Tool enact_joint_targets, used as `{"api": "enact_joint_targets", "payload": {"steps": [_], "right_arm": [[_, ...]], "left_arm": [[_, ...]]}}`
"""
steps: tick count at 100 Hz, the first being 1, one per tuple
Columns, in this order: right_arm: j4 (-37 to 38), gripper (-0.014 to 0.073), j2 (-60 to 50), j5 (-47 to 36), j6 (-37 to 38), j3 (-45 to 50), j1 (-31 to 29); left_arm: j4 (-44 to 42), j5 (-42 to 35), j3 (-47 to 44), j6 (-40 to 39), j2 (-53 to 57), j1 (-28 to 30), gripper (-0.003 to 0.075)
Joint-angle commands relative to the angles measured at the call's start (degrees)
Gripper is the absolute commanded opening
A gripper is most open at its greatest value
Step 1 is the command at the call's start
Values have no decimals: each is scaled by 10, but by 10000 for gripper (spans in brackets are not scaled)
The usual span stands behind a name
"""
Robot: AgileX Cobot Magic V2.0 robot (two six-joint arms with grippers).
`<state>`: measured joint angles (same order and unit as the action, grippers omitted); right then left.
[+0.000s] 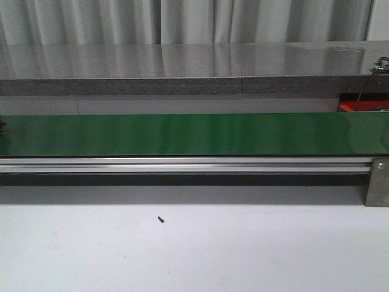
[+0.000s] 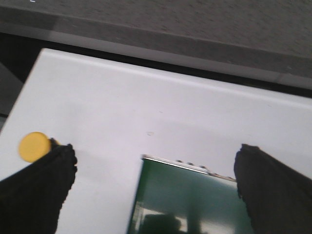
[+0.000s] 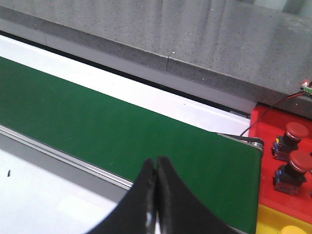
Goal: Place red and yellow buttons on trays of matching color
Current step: 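Set the yellow button on the belt's near end and release, then grasp the second yellow button on the table with the left gripper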
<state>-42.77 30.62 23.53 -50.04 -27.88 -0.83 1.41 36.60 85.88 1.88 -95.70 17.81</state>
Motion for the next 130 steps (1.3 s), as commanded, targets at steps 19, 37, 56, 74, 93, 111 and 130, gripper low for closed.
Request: {"api": "enact_joint_targets", "payload": {"steps": [19,37,56,74,93,111,130], "right_arm": [[-16,-67,1,-28,-2,-16,-1],[-16,-67,1,-28,-2,-16,-1],[-16,-67,1,-28,-2,-16,-1],[-16,-67,1,-28,-2,-16,-1],[-16,-67,1,-28,-2,-16,-1],[-16,-67,1,-28,-2,-16,-1],[-16,-67,1,-28,-2,-16,-1]], "left_arm": [[-2,-21,84,1,-65,87,640],[-14,-13,147,1,-147,109,640],[-25,-19,193,1,-203,119,640],[-37,-17,226,1,-245,120,640],[-42,-18,228,1,-274,120,640],[-45,-28,228,1,-294,120,640],[-45,-31,228,1,-312,120,640]]}}
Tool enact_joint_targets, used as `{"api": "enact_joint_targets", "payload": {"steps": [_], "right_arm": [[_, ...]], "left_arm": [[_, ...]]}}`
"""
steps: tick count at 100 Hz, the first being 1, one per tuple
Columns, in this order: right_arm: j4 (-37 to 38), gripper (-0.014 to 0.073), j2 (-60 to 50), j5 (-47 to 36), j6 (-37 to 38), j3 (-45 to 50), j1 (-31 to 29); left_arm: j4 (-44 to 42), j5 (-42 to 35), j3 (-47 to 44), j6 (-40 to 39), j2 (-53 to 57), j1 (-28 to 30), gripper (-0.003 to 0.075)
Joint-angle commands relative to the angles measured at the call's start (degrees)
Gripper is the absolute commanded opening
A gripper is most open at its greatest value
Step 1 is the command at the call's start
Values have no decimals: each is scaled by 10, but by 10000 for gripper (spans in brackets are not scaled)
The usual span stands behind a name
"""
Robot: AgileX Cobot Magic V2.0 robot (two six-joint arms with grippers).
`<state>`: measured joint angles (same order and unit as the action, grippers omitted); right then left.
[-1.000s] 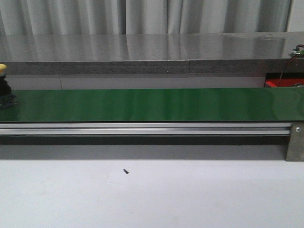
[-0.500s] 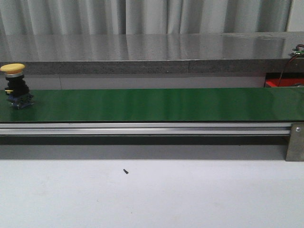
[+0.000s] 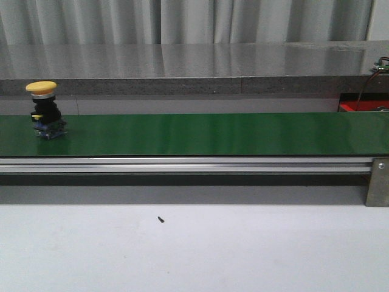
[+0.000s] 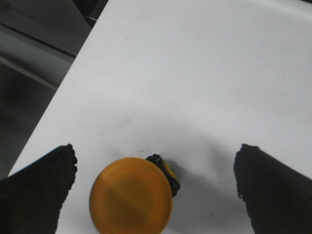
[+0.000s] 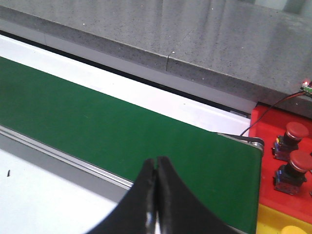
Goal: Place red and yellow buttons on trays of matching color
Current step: 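Grasp the second yellow button on the table with the left gripper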
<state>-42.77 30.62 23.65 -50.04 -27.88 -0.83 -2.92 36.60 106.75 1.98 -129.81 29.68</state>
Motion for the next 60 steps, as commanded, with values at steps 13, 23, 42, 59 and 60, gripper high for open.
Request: {"api": "enact_joint_targets", "payload": {"steps": [13,23,42,59,60], "right_arm": [[-16,-67,1,-29,-2,-16,-1],[-16,-67,1,-29,-2,-16,-1],[-16,-67,1,-29,-2,-16,-1],[-16,-67,1,-29,-2,-16,-1],[-16,-67,1,-29,-2,-16,-1]], "left_arm": [[-2,-28,19,-1,20,1,615],[-2,-31,19,-1,20,1,562],[-2,-30,19,-1,20,1,405],[1,-12,19,-1,32,1,212],[2,-12,19,-1,32,1,205]]}}
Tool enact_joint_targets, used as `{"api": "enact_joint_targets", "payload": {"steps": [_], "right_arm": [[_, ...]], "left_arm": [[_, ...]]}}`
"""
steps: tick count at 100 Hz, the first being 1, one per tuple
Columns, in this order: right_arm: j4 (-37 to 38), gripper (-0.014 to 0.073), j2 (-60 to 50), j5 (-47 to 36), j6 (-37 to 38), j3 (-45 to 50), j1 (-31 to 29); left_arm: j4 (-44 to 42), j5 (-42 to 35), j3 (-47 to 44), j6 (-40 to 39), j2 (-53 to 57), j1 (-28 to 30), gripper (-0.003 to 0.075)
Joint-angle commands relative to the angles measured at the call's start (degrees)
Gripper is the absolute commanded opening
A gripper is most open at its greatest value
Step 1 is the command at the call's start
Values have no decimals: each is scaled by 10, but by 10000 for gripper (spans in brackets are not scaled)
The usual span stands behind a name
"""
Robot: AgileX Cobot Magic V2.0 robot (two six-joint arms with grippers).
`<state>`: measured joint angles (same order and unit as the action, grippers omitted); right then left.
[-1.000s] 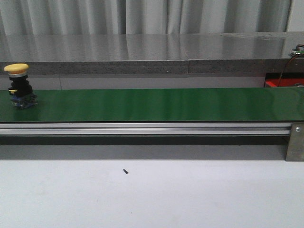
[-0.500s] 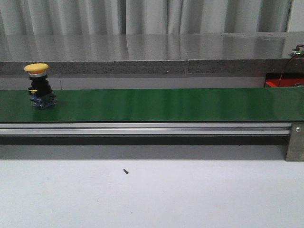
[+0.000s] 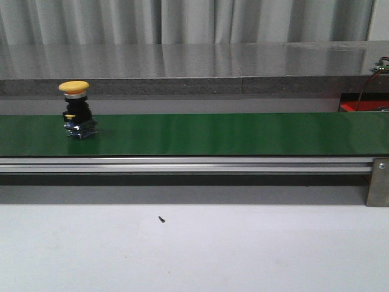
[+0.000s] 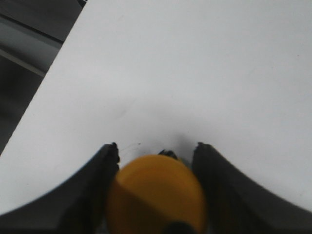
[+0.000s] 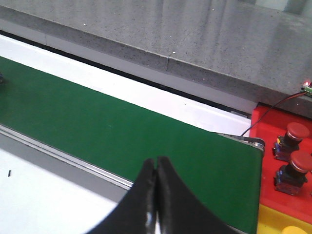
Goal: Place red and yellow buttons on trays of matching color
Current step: 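Grasp the second yellow button on the table with the left gripper, then lower the yellow button onto the belt's near end and open the left gripper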
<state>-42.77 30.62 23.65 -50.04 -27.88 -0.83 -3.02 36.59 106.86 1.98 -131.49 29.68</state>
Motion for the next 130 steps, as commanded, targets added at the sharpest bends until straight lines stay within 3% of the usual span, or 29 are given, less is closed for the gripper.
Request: {"api": "enact_joint_targets", "payload": {"steps": [1,18,61,97,130], "right_arm": [[-16,-67,1,-29,-2,-16,-1],[-16,-67,1,-29,-2,-16,-1],[-16,-67,1,-29,-2,-16,-1],[-16,-67,1,-29,-2,-16,-1],[-16,-67,1,-29,-2,-16,-1]], "left_arm": [[5,-11,18,-1,51,1,191],[15,11,18,-1,96,0,90],[80,106,-9,5,257,-73,83],[81,44,-176,5,349,-182,84],[90,-27,-298,5,356,-215,84]]}}
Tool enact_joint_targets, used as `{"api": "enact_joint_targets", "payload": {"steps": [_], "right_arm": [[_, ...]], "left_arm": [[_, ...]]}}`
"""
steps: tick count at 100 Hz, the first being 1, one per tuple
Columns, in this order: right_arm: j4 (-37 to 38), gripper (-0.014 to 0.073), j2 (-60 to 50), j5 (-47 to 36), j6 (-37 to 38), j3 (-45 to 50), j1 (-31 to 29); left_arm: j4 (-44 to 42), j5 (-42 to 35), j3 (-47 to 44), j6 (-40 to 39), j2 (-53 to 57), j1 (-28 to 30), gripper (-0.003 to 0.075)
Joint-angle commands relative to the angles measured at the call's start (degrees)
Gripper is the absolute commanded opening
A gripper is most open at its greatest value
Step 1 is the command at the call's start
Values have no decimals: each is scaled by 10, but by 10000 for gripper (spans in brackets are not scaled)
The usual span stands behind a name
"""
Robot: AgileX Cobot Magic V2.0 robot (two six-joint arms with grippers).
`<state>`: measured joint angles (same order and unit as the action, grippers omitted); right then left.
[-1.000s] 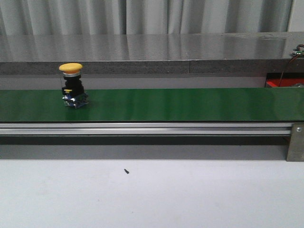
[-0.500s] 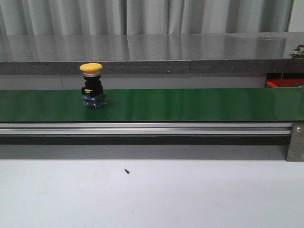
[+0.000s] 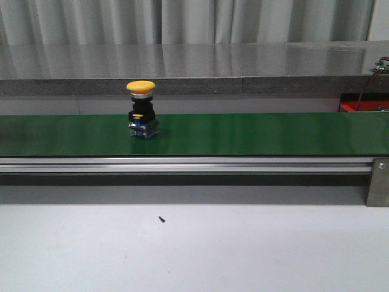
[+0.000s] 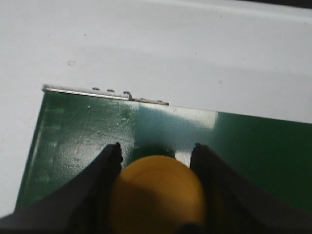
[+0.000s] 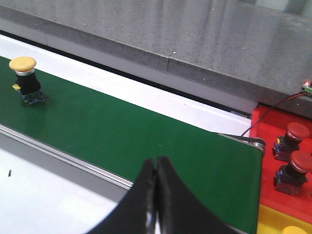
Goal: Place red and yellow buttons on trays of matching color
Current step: 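Lower the yellow button onto the belt's near end and open the left gripper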
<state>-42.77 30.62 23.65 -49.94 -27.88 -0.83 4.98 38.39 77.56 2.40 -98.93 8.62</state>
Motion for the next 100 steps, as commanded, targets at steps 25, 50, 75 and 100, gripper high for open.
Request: {"api": "enact_joint_targets", "payload": {"steps": [25,50,75,100], "right_arm": [[-16,-67,1,-29,-3,-16,-1],[-16,-67,1,-29,-3,-16,-1],[-16,-67,1,-29,-3,-16,-1],[-16,-67,1,-29,-3,-16,-1]], "left_arm": [[9,-90,-53,1,29,-4,87],[9,-100,-61,6,29,-4,253],[30,-93,-59,6,42,-4,607],[34,-89,-59,7,125,-26,608]]}}
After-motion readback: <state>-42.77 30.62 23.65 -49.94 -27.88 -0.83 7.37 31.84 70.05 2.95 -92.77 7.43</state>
